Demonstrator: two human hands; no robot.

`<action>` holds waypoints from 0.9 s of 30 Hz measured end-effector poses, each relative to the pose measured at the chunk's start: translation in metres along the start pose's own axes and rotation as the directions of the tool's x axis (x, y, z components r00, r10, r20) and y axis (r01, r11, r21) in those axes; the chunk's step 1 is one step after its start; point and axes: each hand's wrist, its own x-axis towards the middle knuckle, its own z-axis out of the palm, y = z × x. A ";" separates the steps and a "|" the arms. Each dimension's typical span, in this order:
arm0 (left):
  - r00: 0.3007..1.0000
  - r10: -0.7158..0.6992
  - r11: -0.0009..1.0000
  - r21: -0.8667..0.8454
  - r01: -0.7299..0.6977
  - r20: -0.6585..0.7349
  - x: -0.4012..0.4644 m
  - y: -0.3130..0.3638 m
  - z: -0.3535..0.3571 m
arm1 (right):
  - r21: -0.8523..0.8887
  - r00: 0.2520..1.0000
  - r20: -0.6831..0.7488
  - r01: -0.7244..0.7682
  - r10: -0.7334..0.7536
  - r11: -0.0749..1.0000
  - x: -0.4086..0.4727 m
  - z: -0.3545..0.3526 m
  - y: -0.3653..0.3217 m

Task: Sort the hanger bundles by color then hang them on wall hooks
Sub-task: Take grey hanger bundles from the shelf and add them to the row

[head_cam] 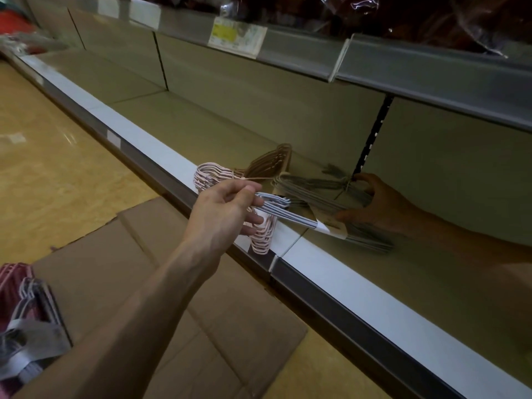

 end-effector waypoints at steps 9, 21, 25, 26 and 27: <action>0.990 -0.116 0.983 -0.152 0.103 -0.083 -0.008 0.009 -0.025 | 0.008 0.974 -0.069 0.218 -0.217 0.976 -0.016 0.006 -0.068; 0.890 -0.167 0.818 -0.563 -0.116 -0.425 -0.035 0.031 -0.103 | -0.170 0.878 0.036 0.476 -0.477 0.863 -0.060 0.072 -0.197; 0.813 -0.176 0.772 -0.590 -0.236 -0.555 -0.047 0.032 -0.138 | -0.115 0.855 0.051 0.519 -0.517 0.847 -0.078 0.096 -0.231; 0.790 -0.187 0.752 -0.603 -0.268 -0.584 -0.050 0.033 -0.146 | -0.093 0.849 0.061 0.529 -0.525 0.844 -0.083 0.102 -0.239; 0.767 -0.197 0.727 -0.616 -0.303 -0.610 -0.053 0.035 -0.154 | -0.067 0.841 0.074 0.540 -0.535 0.839 -0.089 0.108 -0.247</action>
